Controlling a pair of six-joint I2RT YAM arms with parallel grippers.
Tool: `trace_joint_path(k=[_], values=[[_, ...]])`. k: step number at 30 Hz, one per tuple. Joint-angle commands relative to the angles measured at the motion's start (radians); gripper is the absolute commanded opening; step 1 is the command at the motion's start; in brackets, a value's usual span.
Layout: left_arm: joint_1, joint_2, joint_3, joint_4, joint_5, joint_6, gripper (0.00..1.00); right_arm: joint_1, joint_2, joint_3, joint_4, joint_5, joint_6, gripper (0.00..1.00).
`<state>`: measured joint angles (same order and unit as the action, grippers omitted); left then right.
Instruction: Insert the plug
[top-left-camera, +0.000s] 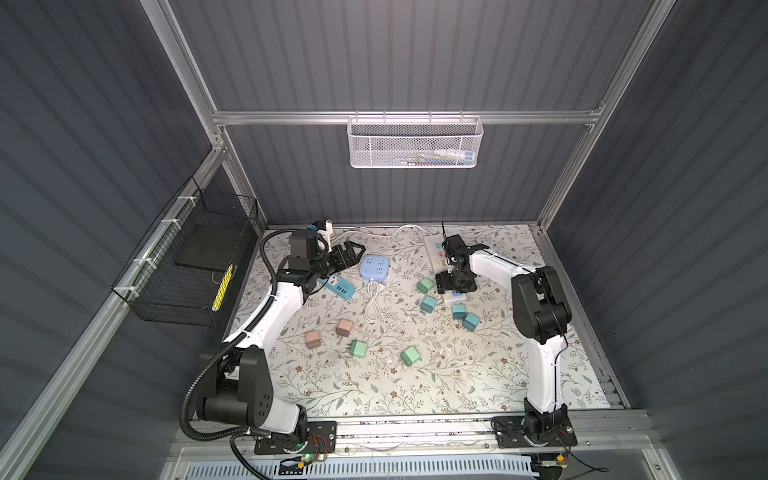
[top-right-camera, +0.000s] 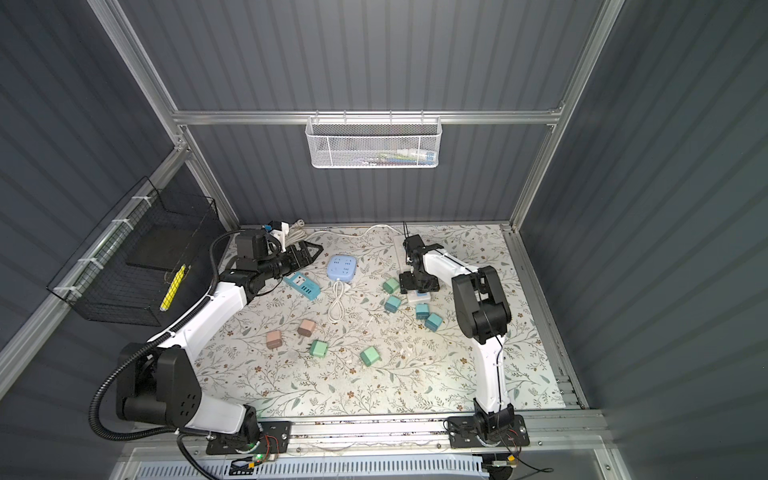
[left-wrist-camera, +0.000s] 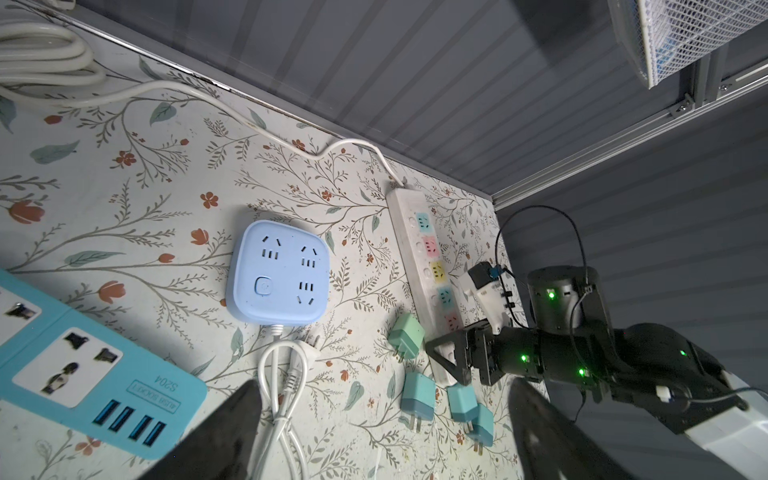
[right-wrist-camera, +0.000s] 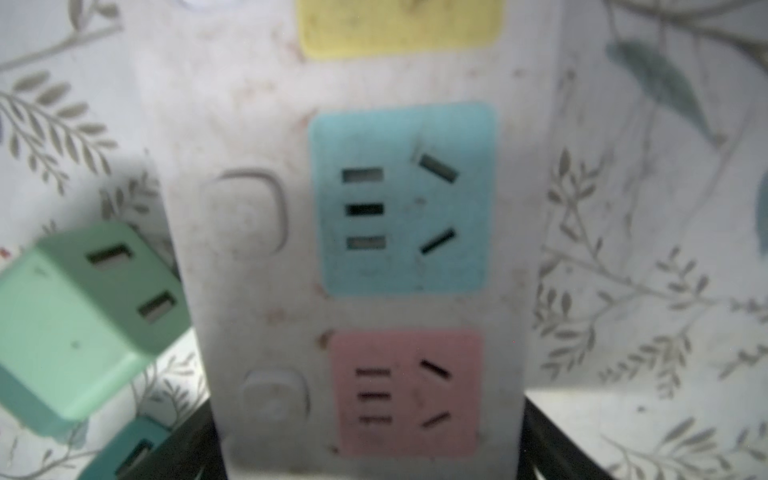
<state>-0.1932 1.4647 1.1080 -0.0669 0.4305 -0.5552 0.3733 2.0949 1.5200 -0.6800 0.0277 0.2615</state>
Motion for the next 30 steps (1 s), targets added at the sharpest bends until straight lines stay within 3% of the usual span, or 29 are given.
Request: trace_joint_path(k=[1,11,16,22,27,30], values=[[-0.03,-0.046,-0.033,-0.037,-0.018,-0.021,0.91,0.017,-0.081,-0.133,0.053,0.012,0.072,0.8],[-0.18,-0.186,-0.166,-0.013,-0.093,-0.084,0.89,0.096,-0.258,-0.398,0.147,0.024,0.221,0.8],[-0.319,-0.206,-0.246,-0.028,-0.229,-0.107,0.86,0.108,-0.313,-0.422,0.14,0.015,0.229,0.83],[-0.512,-0.067,-0.058,-0.411,-0.521,0.049,0.8,0.107,-0.442,-0.371,0.03,0.052,0.199,0.9],[-0.614,-0.032,-0.004,-0.478,-0.612,0.129,0.78,0.105,-0.563,-0.366,0.002,0.045,0.191,0.91],[-0.657,-0.03,0.001,-0.501,-0.623,0.163,0.72,0.104,-0.626,-0.39,0.003,0.059,0.201,0.9]])
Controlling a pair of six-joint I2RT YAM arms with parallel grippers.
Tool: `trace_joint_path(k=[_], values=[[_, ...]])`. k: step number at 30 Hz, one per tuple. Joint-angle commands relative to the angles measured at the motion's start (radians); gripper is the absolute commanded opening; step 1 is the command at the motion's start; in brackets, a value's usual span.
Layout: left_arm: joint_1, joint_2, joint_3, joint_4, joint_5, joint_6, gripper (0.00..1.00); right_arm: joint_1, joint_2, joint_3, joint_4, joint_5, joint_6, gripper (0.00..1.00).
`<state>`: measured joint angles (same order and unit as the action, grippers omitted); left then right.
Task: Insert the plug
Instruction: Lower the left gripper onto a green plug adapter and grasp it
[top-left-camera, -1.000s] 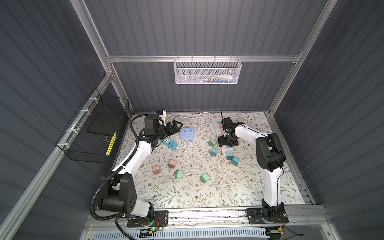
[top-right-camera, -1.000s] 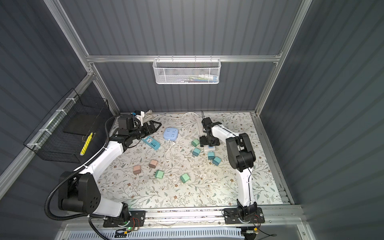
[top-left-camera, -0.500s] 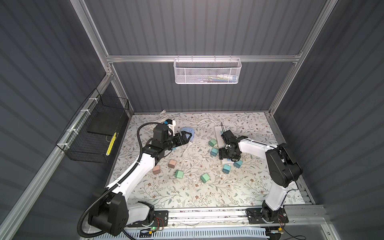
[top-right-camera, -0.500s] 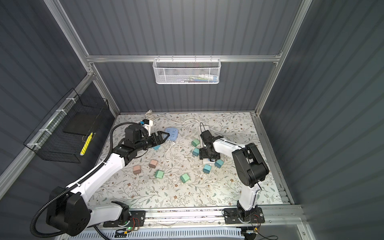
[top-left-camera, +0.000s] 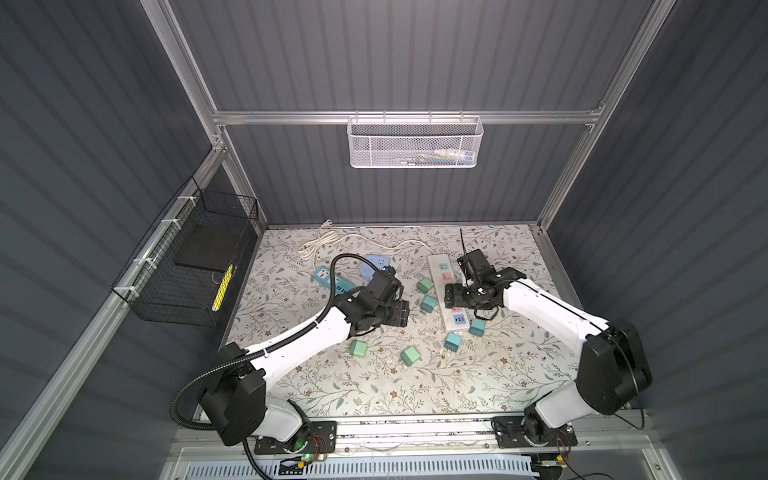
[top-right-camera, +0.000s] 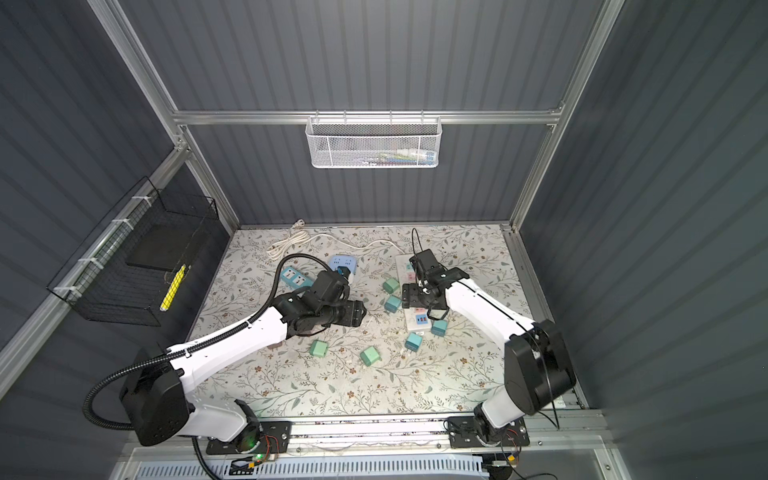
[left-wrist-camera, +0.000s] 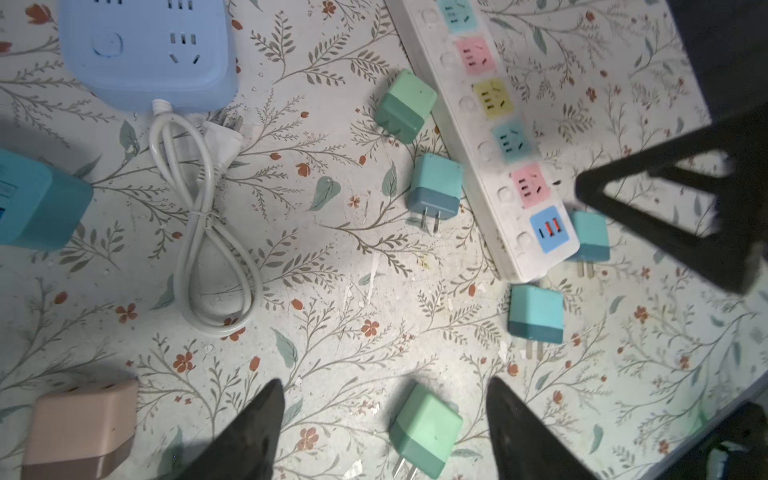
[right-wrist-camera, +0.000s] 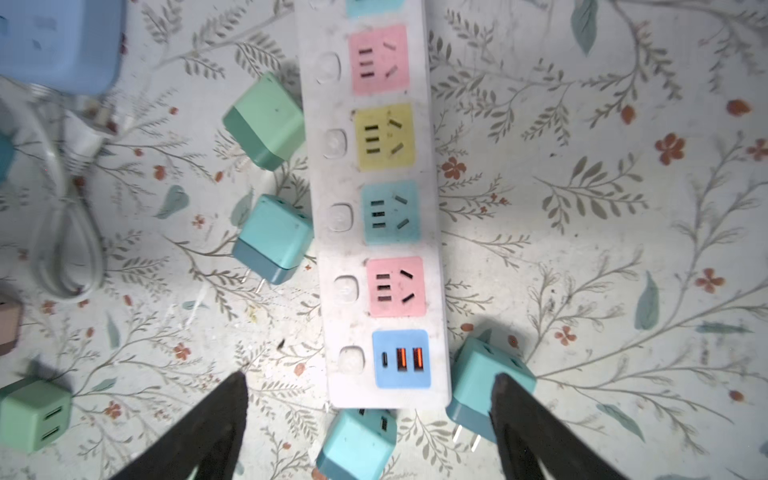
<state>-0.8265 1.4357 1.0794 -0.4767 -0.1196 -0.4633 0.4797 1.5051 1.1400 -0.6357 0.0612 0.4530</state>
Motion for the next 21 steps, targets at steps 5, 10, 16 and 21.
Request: trace_joint_path(k=[5,10,16,21], values=[[-0.16,-0.107,-0.012,-0.113,-0.326,0.074,0.64,-0.029,-0.162,-0.148,0.058,0.015,0.006,0.89],[-0.179,-0.25,-0.191,0.063,-0.419,0.051,0.58,-0.044,-0.197,-0.204,0.121,0.052,-0.012,0.9],[-0.175,-0.171,-0.119,-0.047,-0.346,0.12,0.63,-0.205,-0.227,-0.291,0.299,-0.276,0.01,0.96],[-0.175,0.009,0.048,-0.22,-0.183,0.239,0.75,-0.279,-0.195,-0.319,0.35,-0.299,0.018,0.94]])
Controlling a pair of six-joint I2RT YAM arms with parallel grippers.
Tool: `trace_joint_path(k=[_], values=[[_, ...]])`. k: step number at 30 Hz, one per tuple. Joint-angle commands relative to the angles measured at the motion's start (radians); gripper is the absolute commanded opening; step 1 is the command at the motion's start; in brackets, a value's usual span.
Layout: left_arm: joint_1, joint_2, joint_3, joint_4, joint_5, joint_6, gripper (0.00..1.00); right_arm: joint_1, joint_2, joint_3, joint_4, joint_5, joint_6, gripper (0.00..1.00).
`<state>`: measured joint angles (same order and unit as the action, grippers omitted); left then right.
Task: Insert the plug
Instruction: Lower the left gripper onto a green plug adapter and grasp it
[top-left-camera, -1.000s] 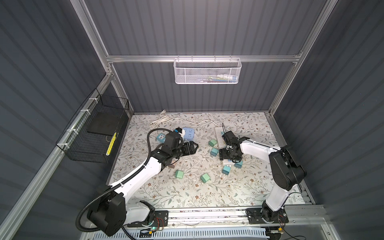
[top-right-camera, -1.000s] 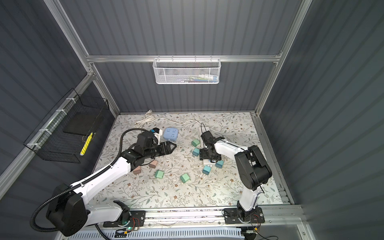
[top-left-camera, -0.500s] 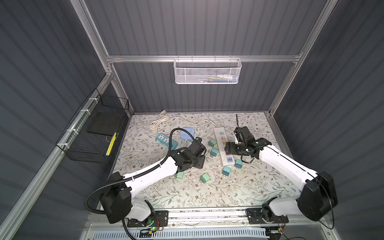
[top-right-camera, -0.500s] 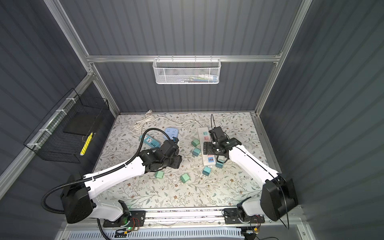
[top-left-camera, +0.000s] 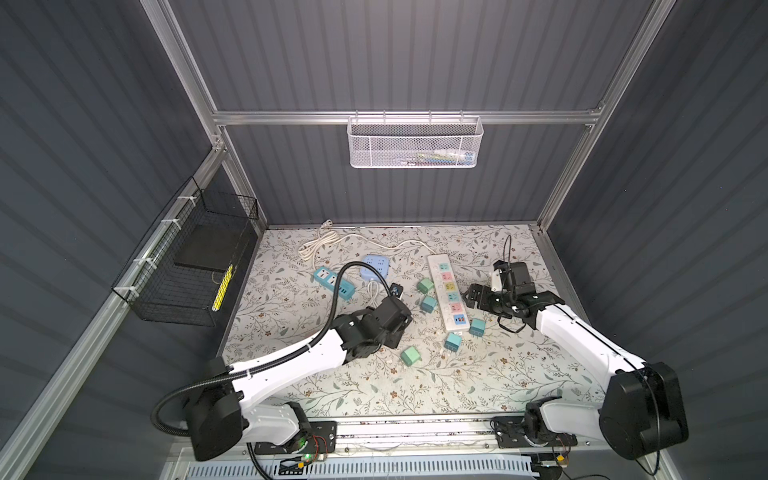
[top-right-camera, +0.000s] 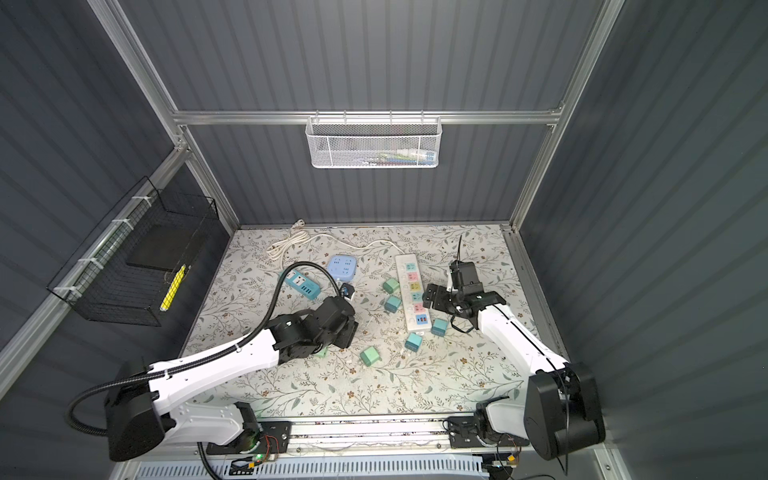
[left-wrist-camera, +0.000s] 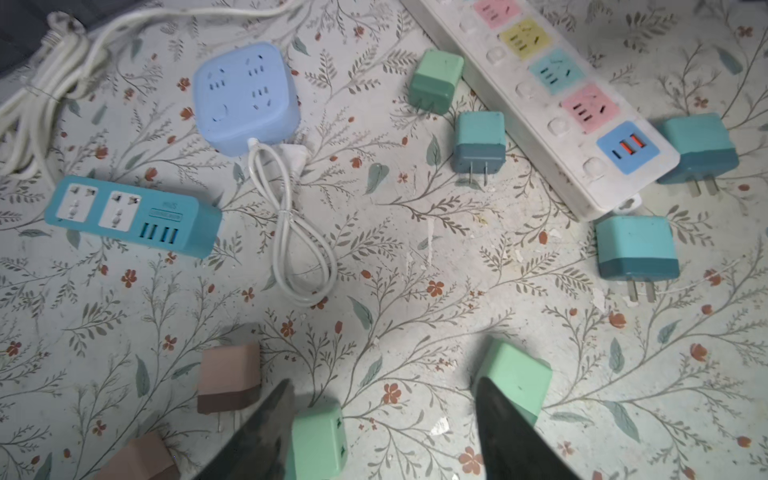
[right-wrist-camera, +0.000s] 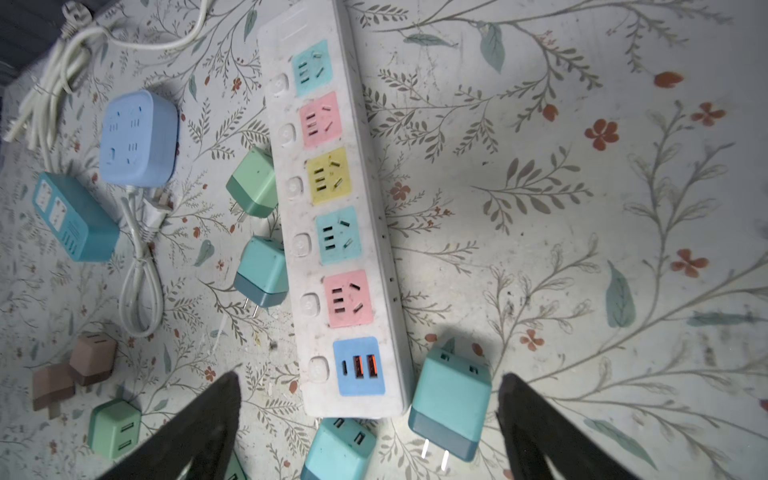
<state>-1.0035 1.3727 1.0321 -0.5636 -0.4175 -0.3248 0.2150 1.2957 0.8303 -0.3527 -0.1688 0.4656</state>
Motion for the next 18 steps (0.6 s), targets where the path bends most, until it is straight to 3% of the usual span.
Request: trace_joint_path(k=[1,8,13,18], values=[[0.0,0.122,0.138,-0.185,0.13,0.106,0.76,-0.017,0.018,-0.008,0.065,-0.049,0.001,0.94],[-0.008,0.292,0.277,-0.385,0.269,0.124,0.79,-0.029,-0.007,-0.037,0.086,-0.026,-0.009,0.94],[-0.053,0.33,0.284,-0.382,0.313,0.106,0.82,-0.033,0.005,-0.041,0.104,-0.024,0.006,0.93],[-0.081,0.402,0.273,-0.332,0.321,0.125,0.75,-0.033,-0.011,-0.041,0.104,-0.026,0.0,0.92]])
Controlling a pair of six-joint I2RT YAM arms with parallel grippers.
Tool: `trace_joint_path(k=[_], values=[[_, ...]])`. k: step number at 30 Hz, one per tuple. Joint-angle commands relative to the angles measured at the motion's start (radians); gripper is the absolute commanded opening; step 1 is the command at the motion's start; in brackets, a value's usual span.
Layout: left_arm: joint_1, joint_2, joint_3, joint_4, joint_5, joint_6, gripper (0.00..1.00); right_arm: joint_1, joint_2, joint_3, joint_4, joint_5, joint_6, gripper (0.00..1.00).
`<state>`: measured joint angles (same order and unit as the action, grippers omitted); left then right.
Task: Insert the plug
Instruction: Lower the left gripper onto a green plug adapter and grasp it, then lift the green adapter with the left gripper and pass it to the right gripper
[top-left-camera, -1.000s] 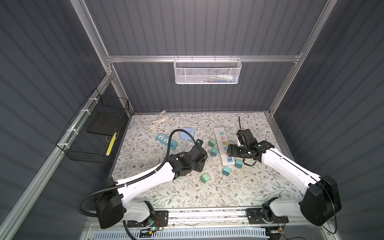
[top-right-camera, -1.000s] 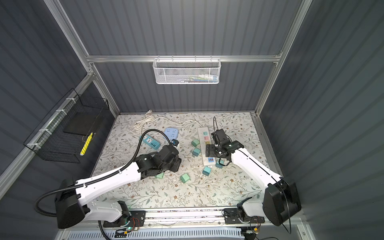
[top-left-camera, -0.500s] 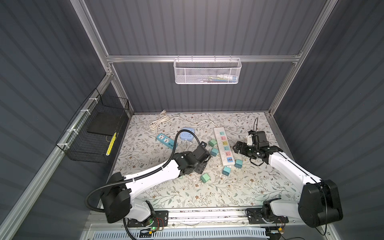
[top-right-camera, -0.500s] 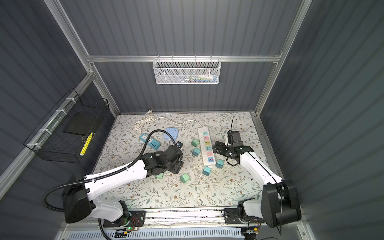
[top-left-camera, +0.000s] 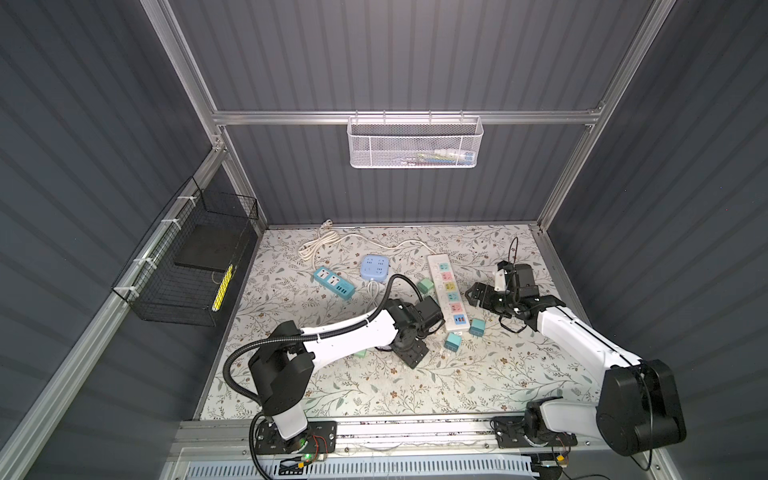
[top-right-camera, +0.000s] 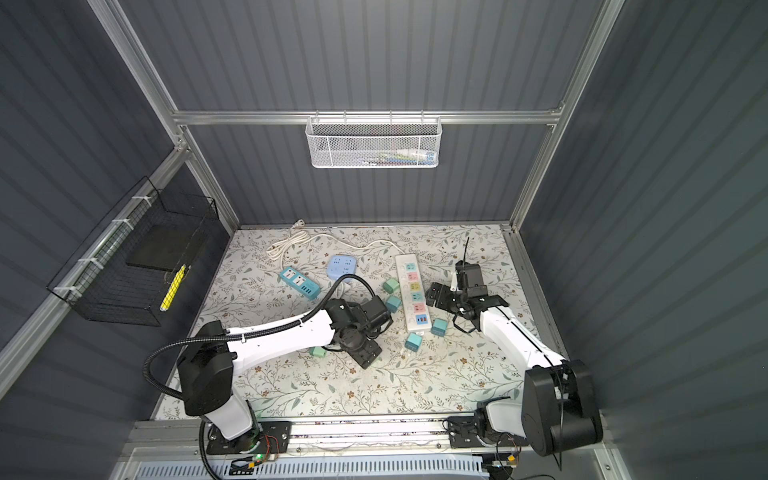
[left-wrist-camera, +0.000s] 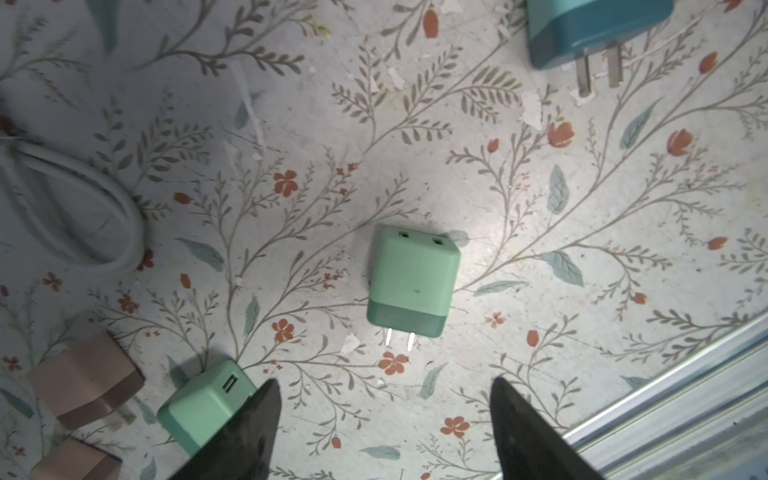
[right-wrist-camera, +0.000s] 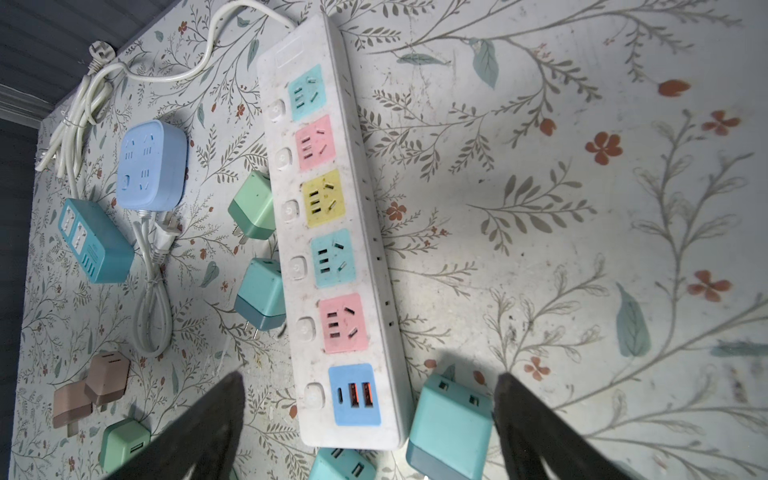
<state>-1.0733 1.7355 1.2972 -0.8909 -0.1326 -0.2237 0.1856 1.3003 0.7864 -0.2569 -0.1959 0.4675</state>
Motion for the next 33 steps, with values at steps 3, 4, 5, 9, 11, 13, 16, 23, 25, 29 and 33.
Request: trace_joint_path(k=[3,4,5,9,11,13,16,23,25,29,33], values=[[-0.011,0.05,-0.024,0.059,0.019,0.035,0.73,-0.004,-0.034,-0.015,0.01,0.008,-0.002,0.91],[-0.011,0.055,-0.034,0.079,0.016,0.04,0.73,-0.005,-0.036,-0.021,0.013,0.014,0.001,0.91],[-0.011,0.063,-0.039,0.092,0.013,0.045,0.72,-0.005,-0.035,-0.027,0.016,0.02,0.002,0.91],[-0.011,0.101,-0.046,0.121,0.015,0.046,0.69,-0.004,-0.033,-0.02,0.015,0.012,0.0,0.9],[-0.011,0.114,-0.052,0.131,0.029,0.038,0.66,-0.005,-0.037,-0.019,0.016,0.01,-0.004,0.89],[-0.011,0.124,-0.058,0.137,0.03,0.022,0.6,-0.005,-0.042,-0.025,0.019,0.012,-0.003,0.88],[-0.011,0.137,-0.066,0.138,0.021,0.015,0.59,-0.005,-0.035,-0.029,0.027,-0.001,-0.003,0.83],[-0.011,0.131,-0.105,0.166,-0.02,-0.016,0.46,-0.005,-0.036,-0.025,0.025,-0.017,-0.008,0.77],[-0.012,0.129,-0.105,0.17,-0.03,-0.02,0.39,-0.005,-0.037,-0.026,0.024,-0.011,0.004,0.74],[-0.011,0.082,-0.116,0.228,-0.058,-0.011,0.29,-0.004,-0.039,-0.015,0.009,-0.026,0.019,0.7],[-0.012,-0.014,-0.153,0.41,-0.089,0.013,0.25,-0.004,-0.063,-0.012,-0.005,-0.035,0.028,0.69]])
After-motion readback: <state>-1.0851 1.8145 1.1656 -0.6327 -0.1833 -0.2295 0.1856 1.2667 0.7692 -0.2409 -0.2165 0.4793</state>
